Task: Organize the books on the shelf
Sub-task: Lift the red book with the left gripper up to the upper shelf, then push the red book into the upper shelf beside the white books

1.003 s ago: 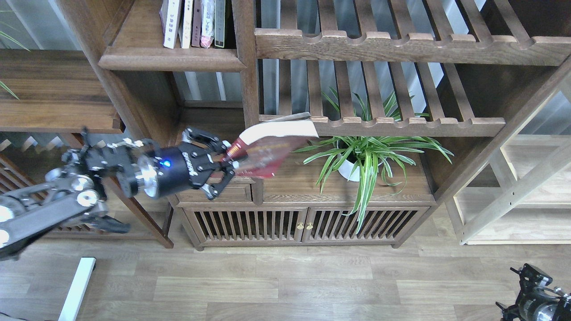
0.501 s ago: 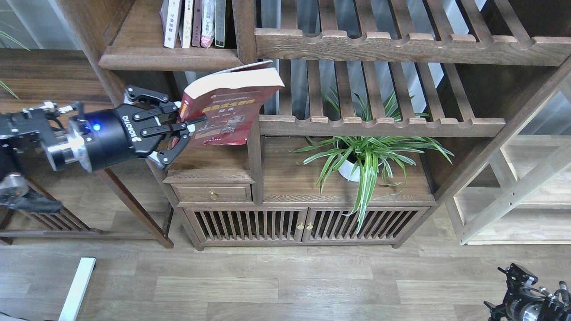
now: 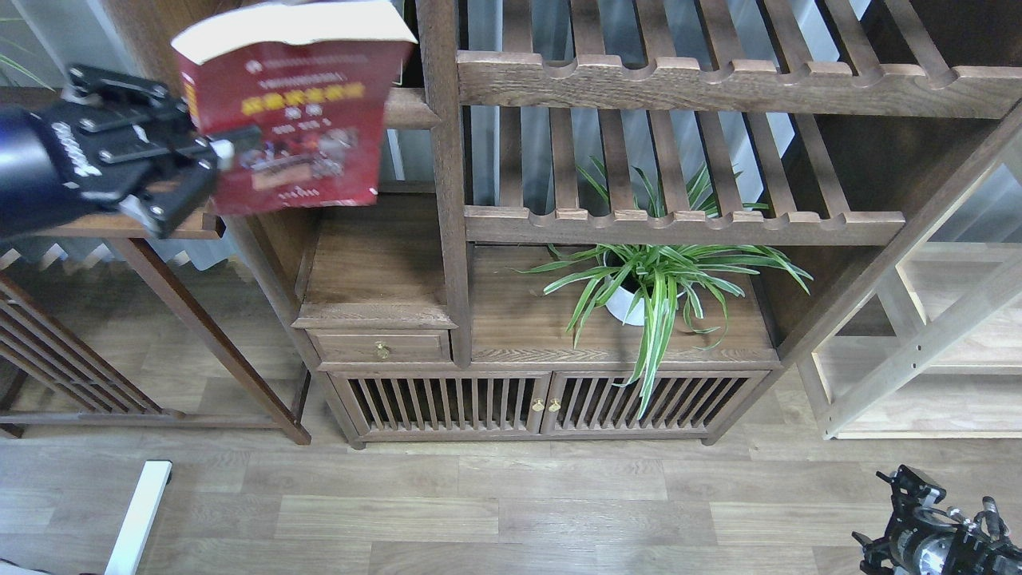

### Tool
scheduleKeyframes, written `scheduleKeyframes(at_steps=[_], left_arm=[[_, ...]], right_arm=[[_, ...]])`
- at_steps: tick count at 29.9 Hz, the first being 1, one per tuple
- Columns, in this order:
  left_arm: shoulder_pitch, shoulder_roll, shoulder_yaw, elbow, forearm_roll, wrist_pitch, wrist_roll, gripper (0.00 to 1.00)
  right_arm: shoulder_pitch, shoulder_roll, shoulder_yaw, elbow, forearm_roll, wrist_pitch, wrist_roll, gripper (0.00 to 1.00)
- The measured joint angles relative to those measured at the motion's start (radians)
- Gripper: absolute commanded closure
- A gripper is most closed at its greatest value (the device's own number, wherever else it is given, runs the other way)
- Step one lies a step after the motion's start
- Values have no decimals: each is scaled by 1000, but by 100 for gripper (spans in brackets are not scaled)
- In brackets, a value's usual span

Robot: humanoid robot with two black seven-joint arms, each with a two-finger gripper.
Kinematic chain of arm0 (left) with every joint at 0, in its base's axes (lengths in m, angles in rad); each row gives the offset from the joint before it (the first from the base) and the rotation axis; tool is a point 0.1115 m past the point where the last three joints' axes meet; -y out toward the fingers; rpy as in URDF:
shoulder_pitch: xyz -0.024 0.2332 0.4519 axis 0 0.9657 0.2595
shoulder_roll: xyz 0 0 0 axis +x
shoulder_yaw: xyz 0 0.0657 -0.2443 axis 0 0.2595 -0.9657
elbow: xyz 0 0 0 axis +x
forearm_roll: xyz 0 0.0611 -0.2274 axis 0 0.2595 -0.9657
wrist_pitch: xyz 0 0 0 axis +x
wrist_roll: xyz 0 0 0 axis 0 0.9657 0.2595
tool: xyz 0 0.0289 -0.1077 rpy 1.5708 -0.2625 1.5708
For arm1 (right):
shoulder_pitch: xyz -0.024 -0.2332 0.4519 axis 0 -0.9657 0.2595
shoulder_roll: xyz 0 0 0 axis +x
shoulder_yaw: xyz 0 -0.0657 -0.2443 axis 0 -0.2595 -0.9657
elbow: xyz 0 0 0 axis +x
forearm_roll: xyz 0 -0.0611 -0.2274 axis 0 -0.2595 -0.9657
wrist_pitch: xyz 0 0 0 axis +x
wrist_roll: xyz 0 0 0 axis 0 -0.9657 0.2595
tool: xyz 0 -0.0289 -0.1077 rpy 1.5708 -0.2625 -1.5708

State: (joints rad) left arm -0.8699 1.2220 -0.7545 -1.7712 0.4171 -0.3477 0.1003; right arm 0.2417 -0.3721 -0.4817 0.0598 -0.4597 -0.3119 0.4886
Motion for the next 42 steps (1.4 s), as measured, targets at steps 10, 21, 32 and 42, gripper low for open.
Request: scheduleKeyframes(at_steps=[10,21,32,42], left_arm=[[-2,52,-4,1,-39,242,43,100],[-23,-65,5,3,-30,435,77,100],[-145,-195,88,45,-11,634,138,100],[-307,-261,261,129,-17,769,163,100]], right_arm=[[2,19,-2,-6,-5,-1,0,0],[-8,18,-1,-6,-4,-3,0,0],[-24,10,1,-6,-2,-6,0,0],[-25,17,2,-6,-2,-7,0,0]])
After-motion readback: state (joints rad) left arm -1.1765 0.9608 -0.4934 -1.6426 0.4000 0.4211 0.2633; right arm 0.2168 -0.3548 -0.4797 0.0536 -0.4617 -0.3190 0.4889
